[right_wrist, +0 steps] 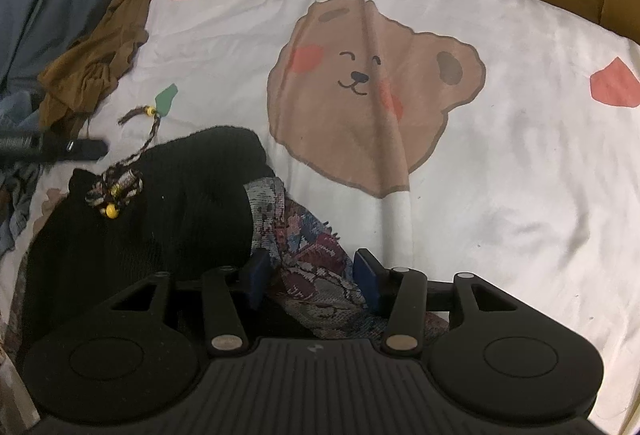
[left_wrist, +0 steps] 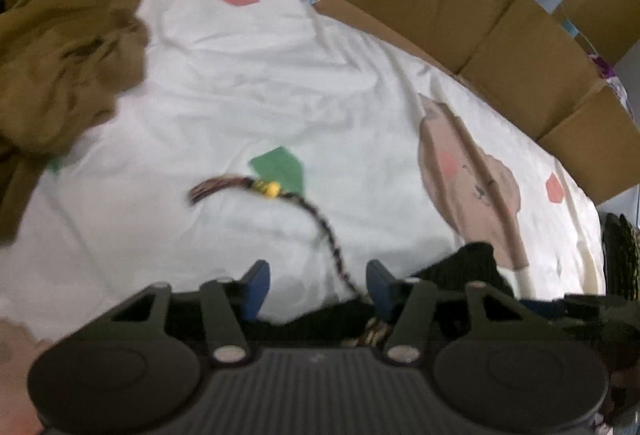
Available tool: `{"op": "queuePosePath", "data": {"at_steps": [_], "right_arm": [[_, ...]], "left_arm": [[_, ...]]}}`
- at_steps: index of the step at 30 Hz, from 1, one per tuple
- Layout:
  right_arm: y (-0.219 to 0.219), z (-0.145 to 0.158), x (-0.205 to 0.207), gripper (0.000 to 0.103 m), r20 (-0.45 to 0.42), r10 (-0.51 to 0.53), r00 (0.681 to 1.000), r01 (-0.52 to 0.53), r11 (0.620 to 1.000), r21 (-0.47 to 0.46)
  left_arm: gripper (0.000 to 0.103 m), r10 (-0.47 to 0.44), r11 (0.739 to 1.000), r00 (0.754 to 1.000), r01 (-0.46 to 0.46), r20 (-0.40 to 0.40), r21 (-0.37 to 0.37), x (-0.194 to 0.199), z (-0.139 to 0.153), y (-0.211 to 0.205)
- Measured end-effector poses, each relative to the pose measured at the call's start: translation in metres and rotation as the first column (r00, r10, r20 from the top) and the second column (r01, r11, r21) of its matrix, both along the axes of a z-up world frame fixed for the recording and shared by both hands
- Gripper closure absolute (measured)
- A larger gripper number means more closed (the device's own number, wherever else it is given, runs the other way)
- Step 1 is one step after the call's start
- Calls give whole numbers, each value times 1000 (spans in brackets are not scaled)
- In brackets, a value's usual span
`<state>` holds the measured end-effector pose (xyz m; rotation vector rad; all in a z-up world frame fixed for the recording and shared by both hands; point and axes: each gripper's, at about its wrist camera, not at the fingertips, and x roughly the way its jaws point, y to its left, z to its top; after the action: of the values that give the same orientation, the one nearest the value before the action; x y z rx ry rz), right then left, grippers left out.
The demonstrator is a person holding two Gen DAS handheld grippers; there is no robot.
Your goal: Fold clothes
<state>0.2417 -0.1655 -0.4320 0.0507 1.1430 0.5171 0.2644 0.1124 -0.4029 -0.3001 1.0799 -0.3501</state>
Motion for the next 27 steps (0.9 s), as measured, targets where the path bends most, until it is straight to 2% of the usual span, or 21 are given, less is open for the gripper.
{"op": "queuePosePath", "data": {"at_steps": [12,13,15,17,21,24,27], "right_arm": [[19,1,-22,43,58,93,994,-88,992,-90],[19,0,-23,43,61,95,994,-89,992,-94],[20,0,-25,43,63,90,994,-84,992,-96],[19,0,-26,43,63,88,994,-82,992,-94],[17,1,-26,43,54,88,995,-83,993,-84],[15,2,-25,43,48,88,995,-85,994,-76],[13,2,-23,43,39,75,996,-73,995,-61]], "left_arm": [[48,17,1000,996,-17,-86,9,35,-34,-25],[50,16,1000,996,-15,-84,13,36,-34,-25],[65,8,999,997,-6,-81,32,37,-33,-26],[99,6,999,996,-3,-86,34,37,-33,-24],[100,9,1000,997,-9,-76,-8,33,-29,-17],[100,24,998,999,-26,-47,-54,28,-15,-10],[100,1,996,1000,-2,-12,-91,18,6,-6]]}}
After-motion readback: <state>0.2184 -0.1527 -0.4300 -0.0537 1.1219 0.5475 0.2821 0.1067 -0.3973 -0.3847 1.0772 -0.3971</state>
